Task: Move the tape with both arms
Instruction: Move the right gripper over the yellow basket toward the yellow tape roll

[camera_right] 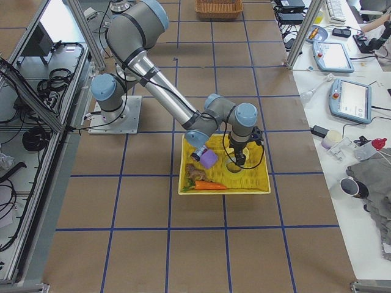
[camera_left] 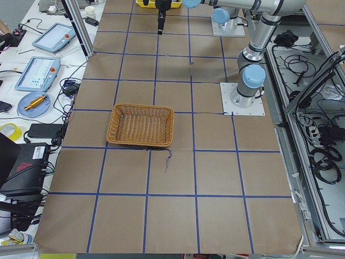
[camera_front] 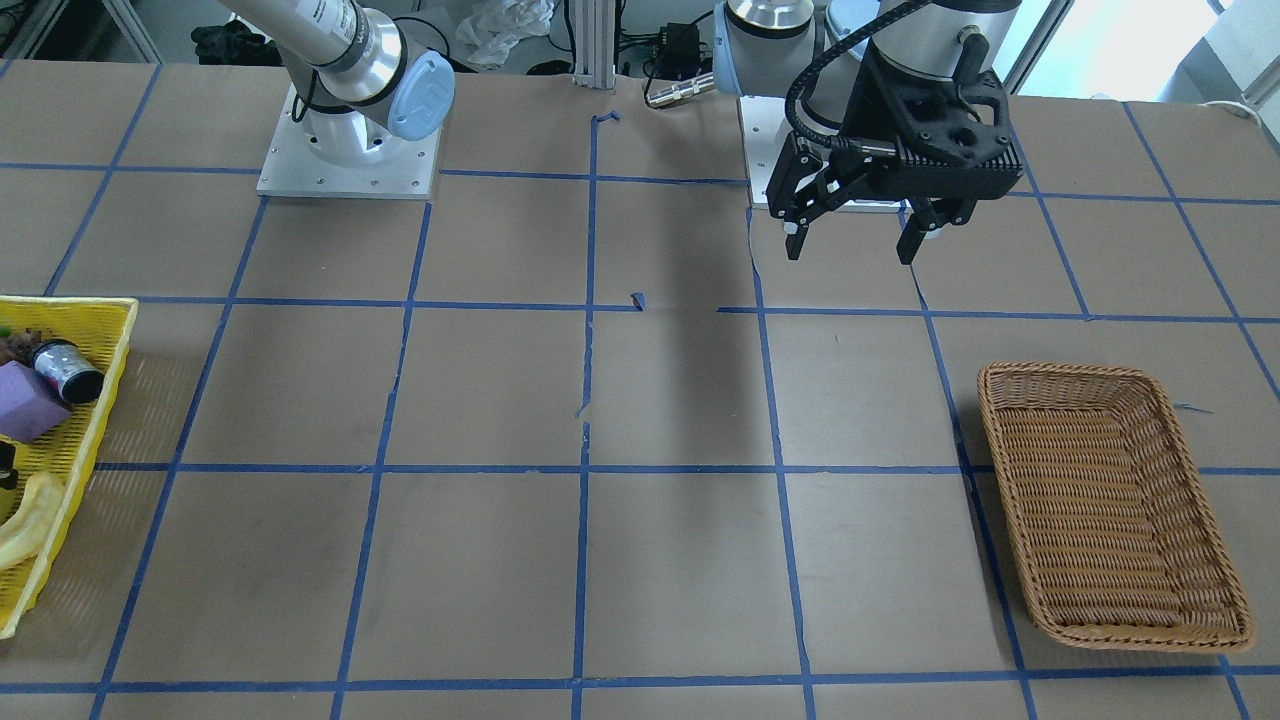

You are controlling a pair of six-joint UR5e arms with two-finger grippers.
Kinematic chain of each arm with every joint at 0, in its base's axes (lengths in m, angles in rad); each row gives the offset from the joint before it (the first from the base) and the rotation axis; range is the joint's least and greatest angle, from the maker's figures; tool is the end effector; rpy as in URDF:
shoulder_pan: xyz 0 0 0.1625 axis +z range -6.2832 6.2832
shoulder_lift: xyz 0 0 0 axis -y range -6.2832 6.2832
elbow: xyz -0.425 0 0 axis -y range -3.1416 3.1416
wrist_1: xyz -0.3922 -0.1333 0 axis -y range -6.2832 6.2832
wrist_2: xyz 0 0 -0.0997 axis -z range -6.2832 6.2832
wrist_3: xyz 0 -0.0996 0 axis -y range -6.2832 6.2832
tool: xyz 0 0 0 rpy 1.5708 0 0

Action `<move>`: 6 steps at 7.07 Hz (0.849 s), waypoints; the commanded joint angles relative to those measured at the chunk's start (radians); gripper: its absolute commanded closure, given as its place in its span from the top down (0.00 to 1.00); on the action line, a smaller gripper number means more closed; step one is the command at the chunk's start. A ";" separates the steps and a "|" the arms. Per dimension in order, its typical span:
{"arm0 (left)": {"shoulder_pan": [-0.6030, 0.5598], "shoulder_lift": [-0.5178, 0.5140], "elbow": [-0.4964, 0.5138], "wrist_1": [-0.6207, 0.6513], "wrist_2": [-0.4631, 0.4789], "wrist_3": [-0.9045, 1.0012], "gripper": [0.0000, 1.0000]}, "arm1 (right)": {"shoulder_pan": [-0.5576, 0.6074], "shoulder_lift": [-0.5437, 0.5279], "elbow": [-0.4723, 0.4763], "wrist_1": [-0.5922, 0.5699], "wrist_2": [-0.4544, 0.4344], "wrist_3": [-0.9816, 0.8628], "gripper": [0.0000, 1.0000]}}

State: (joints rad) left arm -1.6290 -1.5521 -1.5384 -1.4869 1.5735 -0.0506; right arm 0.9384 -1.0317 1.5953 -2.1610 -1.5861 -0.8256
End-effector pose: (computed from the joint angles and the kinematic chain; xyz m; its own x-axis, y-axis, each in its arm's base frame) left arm -0.1617 -0.4874 0.5222 -1.0000 0.0077 0.0041 0.0071 0.9909 -0.1345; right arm -0.2791 -0.6038 0.2208 -0.9810 -0.1916 0.0299 -0.1919 0.9814 -0.0068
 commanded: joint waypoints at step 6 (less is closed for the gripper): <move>0.000 0.006 0.001 -0.004 0.008 0.000 1.00 | -0.004 0.001 0.011 0.015 -0.063 0.060 0.00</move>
State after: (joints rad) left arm -1.6292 -1.5509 -1.5372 -1.4861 1.5768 -0.0506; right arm 0.9343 -1.0247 1.6145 -2.1506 -1.6246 -0.7607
